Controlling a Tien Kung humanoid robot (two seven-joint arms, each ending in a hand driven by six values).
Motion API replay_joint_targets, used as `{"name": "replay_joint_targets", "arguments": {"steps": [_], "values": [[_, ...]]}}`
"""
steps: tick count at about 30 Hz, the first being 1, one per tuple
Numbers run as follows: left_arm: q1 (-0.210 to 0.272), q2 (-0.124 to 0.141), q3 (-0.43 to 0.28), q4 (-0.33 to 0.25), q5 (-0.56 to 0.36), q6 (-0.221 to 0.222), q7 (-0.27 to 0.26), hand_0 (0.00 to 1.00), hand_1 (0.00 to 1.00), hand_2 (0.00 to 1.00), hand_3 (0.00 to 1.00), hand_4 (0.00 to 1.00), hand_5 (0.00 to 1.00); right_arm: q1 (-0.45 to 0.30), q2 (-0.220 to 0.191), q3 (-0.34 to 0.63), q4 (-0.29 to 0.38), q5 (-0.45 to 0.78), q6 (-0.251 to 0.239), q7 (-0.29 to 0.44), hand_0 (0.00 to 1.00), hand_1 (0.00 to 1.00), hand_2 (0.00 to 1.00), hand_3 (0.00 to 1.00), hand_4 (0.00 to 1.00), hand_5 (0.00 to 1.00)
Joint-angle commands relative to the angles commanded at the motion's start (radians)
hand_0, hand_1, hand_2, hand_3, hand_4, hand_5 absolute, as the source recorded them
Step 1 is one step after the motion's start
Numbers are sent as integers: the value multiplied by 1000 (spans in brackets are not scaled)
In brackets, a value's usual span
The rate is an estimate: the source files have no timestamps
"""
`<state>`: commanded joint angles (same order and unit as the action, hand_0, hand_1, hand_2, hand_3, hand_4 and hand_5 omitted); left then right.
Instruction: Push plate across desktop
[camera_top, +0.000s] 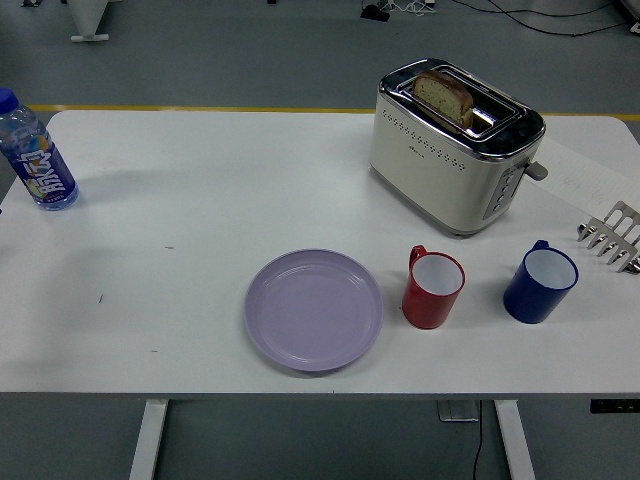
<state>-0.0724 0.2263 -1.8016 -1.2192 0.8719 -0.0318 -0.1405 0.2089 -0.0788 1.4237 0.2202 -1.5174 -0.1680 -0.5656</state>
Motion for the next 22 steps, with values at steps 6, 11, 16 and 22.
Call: {"name": "replay_joint_targets", "arguments": {"steps": [6, 11, 16, 22], "values": [[0, -1, -4, -1, 0, 1, -1, 712, 736, 712, 634, 535, 998, 0, 1, 0, 0, -2, 1, 0, 560, 549, 677, 592, 296, 298], [7, -1, -6, -1, -1, 1, -3, 712, 736, 712, 634, 535, 998, -4, -1, -4, -1, 5, 0, 3, 560, 549, 677, 592, 296, 298], [11, 3, 0, -3, -2, 1, -3, 711, 736, 712, 634, 535, 998, -11, -2, -11, -1, 15, -1, 4, 560, 549, 677, 592, 295, 299], [12, 5, 4, -6, -1, 0, -3, 712, 736, 712, 633, 533, 998, -16, -1, -12, 1, 15, -1, -1, 560, 549, 677, 592, 295, 298]]}}
